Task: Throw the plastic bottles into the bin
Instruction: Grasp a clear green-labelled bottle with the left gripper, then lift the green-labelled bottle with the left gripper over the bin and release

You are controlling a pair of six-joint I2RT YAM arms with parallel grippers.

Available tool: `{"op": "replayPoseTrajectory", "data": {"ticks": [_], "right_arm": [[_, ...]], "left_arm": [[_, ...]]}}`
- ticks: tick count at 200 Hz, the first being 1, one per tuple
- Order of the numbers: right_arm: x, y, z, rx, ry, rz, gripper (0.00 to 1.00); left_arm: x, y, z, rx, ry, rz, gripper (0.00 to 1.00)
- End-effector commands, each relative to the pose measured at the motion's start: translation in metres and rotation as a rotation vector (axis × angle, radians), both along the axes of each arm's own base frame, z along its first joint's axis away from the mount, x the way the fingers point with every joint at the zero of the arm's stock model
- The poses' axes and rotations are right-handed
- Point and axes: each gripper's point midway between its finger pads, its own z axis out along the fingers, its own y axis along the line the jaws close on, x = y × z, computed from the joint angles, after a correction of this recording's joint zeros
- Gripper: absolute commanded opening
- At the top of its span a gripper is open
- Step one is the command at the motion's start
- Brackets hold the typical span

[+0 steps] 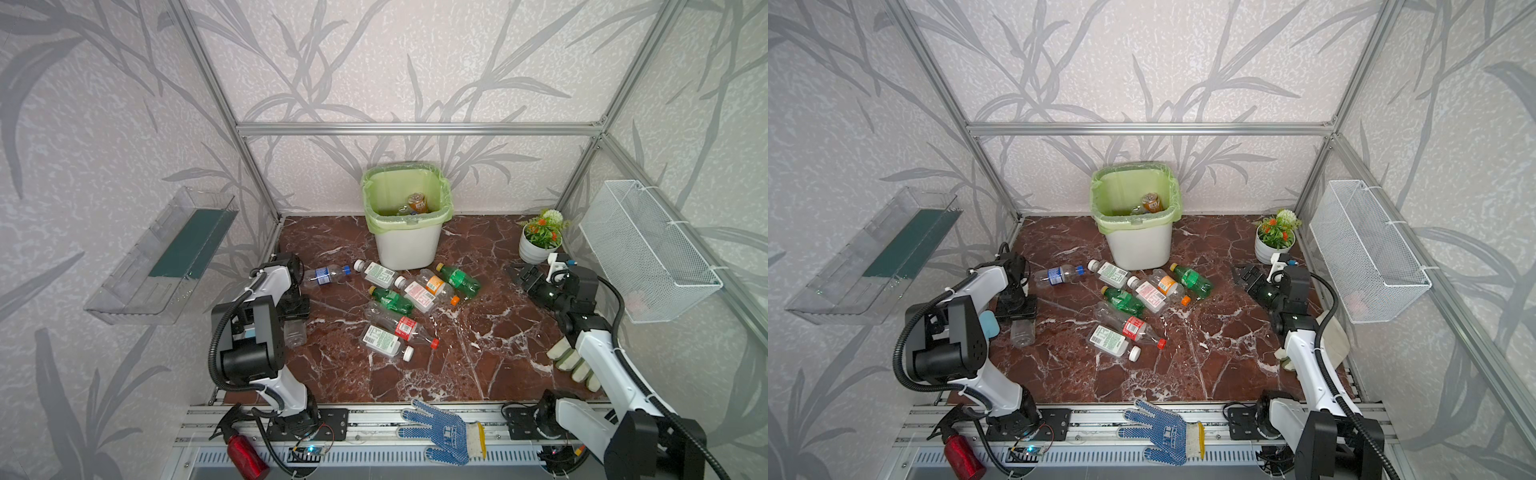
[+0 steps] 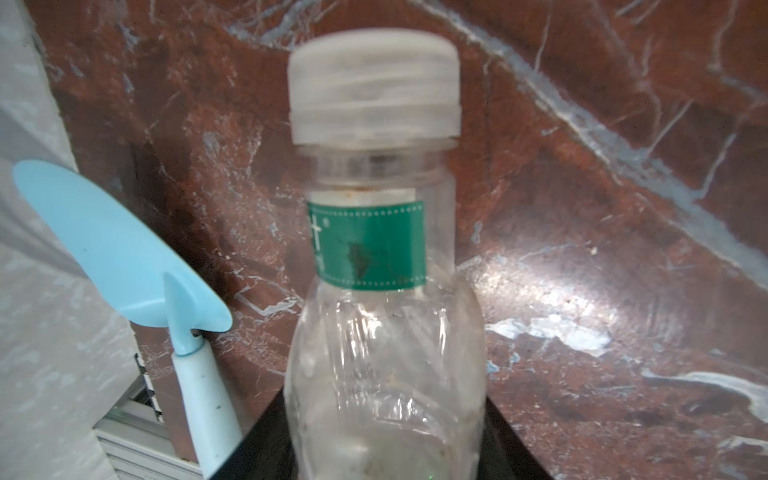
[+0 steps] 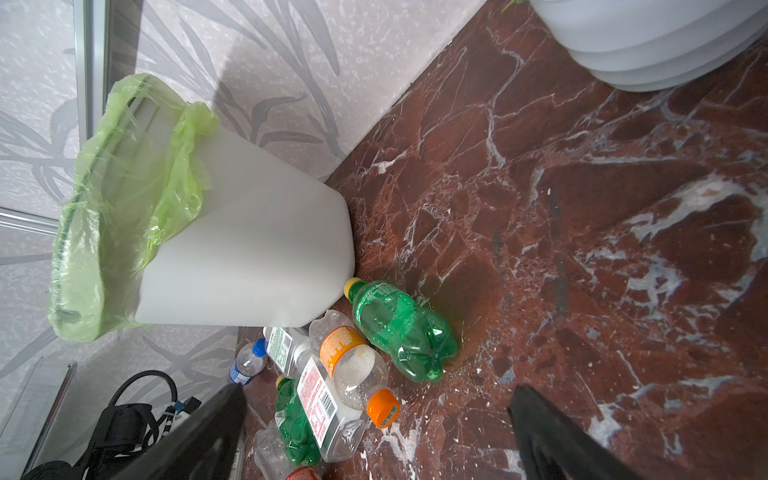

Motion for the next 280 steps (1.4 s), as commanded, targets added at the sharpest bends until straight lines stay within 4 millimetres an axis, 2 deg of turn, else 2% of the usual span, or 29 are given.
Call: {"op": "replayPoseTrajectory", "data": {"ticks": [1, 25, 59, 90, 115, 131, 152, 179, 215, 261, 280], "right_arm": [[-0.001, -0.002, 0.0, 0.017, 0.002, -0.002, 0.99], [-0.003, -0.005, -0.001, 0.022, 0.003, -0.01, 0.99], [-0.004, -0.007, -0.002, 0.035, 0.011, -0.022, 0.99], [-0.005, -0.008, 0.001, 0.051, 0.007, -0.024, 0.99], [-0.006, -0.008, 0.001, 0.055, 0.008, -0.032, 0.99], [-0.005, -0.008, 0.001, 0.063, 0.008, -0.034, 0.99], [-0.005, -0.009, 0.003, 0.065, 0.002, -0.034, 0.99], [-0.004, -0.011, 0.008, 0.062, -0.009, -0.041, 0.99], [-0.004, -0.018, 0.016, 0.054, -0.024, -0.056, 0.99], [-0.004, -0.022, 0.027, 0.065, -0.046, -0.072, 0.99], [-0.004, -0.022, 0.03, 0.073, -0.052, -0.077, 0.99]], "left_arm": [[-0.002, -0.008, 0.002, -0.051, 0.003, 0.008, 0.47], [0.001, -0.017, 0.01, -0.095, -0.049, 0.017, 0.41], [0.008, -0.043, 0.019, -0.238, -0.109, 0.026, 0.36], [0.007, -0.059, 0.026, -0.276, -0.127, 0.042, 0.32], [0.009, -0.064, 0.046, -0.28, -0.231, 0.06, 0.31], [0.015, -0.064, 0.071, -0.277, -0.333, 0.068, 0.3], [0.027, -0.065, 0.12, -0.27, -0.523, 0.051, 0.28], [0.039, -0.067, 0.2, -0.266, -0.832, 0.022, 0.24], [0.035, -0.073, 0.3, -0.28, -1.131, -0.005, 0.22], [0.022, -0.079, 0.454, -0.31, -1.614, -0.052, 0.22], [0.021, -0.085, 0.505, -0.389, -1.792, -0.07, 0.22]]}}
